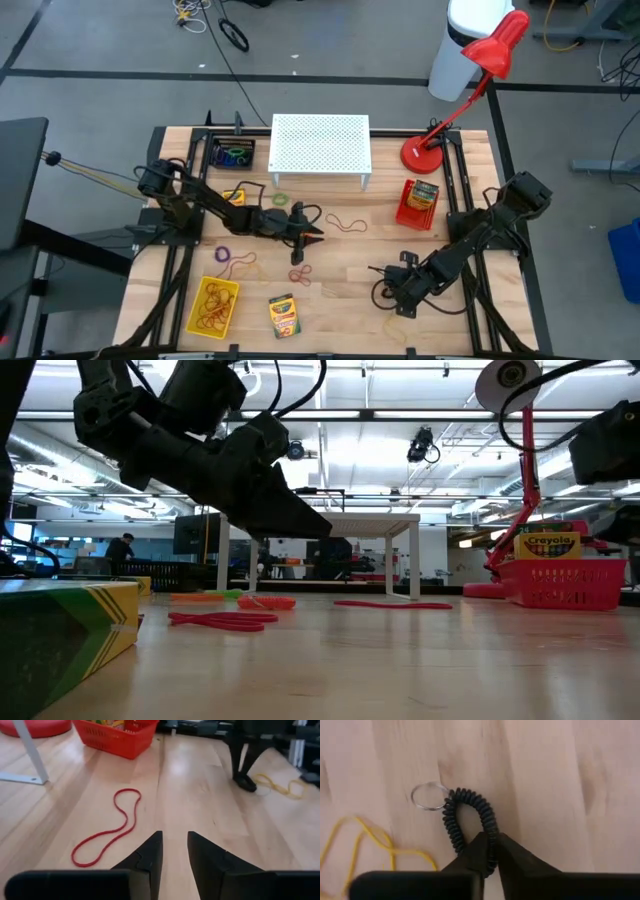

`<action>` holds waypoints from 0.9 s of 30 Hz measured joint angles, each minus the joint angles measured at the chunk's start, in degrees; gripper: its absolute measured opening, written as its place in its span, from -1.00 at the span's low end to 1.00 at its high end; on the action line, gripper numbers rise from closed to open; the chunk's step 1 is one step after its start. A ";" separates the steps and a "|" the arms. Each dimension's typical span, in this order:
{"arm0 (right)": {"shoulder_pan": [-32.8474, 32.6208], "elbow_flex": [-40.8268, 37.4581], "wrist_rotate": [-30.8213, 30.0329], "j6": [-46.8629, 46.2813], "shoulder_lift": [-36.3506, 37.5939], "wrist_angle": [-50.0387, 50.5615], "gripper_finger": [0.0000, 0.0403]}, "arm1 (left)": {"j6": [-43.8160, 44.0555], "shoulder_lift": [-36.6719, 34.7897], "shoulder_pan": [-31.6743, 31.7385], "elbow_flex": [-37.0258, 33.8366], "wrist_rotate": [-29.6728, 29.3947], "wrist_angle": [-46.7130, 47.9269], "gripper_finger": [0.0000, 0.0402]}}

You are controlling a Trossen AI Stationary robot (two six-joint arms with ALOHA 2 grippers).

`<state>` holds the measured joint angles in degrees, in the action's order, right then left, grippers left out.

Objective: Pick & Place Office Desk Supplies
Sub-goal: Put the black spring rubber band into the black bin

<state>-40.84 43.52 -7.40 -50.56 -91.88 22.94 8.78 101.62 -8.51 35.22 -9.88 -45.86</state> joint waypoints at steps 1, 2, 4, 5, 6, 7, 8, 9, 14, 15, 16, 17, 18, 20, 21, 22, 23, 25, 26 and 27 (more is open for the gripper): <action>0.02 -0.01 -1.80 0.04 0.37 -0.53 -0.86 | 0.77 0.00 0.41 0.00 0.41 -0.16 -0.51; 0.33 -0.01 -3.57 0.26 1.18 -0.51 -0.91 | 1.33 0.01 0.89 0.00 0.48 -0.37 -0.51; 1.03 0.01 -8.55 1.09 3.05 -0.38 -0.95 | 2.48 0.01 1.58 0.00 0.55 -0.62 -0.51; 1.68 0.01 -11.32 1.56 3.72 -0.19 -0.93 | 2.68 0.00 1.86 0.00 0.49 -0.75 -0.51; 2.45 0.01 -14.16 2.35 4.33 0.20 -0.91 | 2.79 0.00 2.01 -0.02 0.45 -0.90 -0.51; 3.36 0.01 -16.84 3.05 4.93 0.41 -0.88 | 2.79 0.01 2.09 -0.02 0.47 -1.16 -0.51; 4.41 0.02 -19.47 4.01 5.50 0.52 -0.86 | 2.83 0.02 2.20 -0.02 0.60 -1.55 -0.51; 5.70 0.05 -21.91 4.69 5.69 0.51 -0.85 | 3.32 0.00 2.25 -0.02 1.14 -2.23 -0.50; 14.50 0.06 -31.04 13.52 4.92 -3.14 -0.89 | 10.77 0.00 3.04 -0.02 6.83 -6.60 -0.50; 16.26 0.06 -31.67 16.71 4.84 -4.93 -0.89 | 13.08 0.00 3.34 -0.02 8.22 -7.31 -0.50; 17.61 0.06 -32.11 20.40 4.84 -7.44 -0.89 | 15.21 0.00 3.45 -0.02 9.21 -7.68 -0.50; 18.85 0.06 -32.44 24.38 4.79 -10.80 -0.88 | 16.99 0.00 3.46 -0.02 9.47 -7.72 -0.50; 19.99 0.06 -32.47 28.31 4.68 -13.96 -0.87 | 18.44 0.00 3.41 -0.02 9.12 -7.59 -0.50; 21.45 0.06 -31.99 34.66 4.64 -18.82 -0.84 | 20.64 0.00 3.22 -0.02 7.11 -7.37 -0.47; 22.08 0.07 -30.99 36.73 4.64 -20.71 -0.84 | 21.23 0.00 3.21 -0.02 6.34 -7.40 -0.43; 22.53 0.12 -30.07 38.36 4.64 -21.40 -0.84 | 22.07 0.00 3.21 -0.02 5.56 -7.68 -0.39; 22.60 0.12 -29.95 39.30 4.64 -21.35 -0.84 | 22.61 0.00 3.21 -0.02 4.98 -7.91 -0.33; 22.51 0.10 -30.67 40.13 4.64 -21.07 -0.85 | 23.62 0.00 3.24 0.10 3.67 -8.06 -0.18; 22.49 0.10 -31.16 40.28 4.64 -21.14 -0.86 | 23.87 0.00 3.25 0.47 3.36 -7.65 -0.10; 22.45 0.10 -31.28 40.37 4.64 -21.34 -0.86 | 24.10 0.02 3.24 0.99 3.42 -7.61 -0.01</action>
<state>-18.39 43.62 -38.68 -10.20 -87.24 1.61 32.88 101.65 -5.26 36.21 -6.46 -53.47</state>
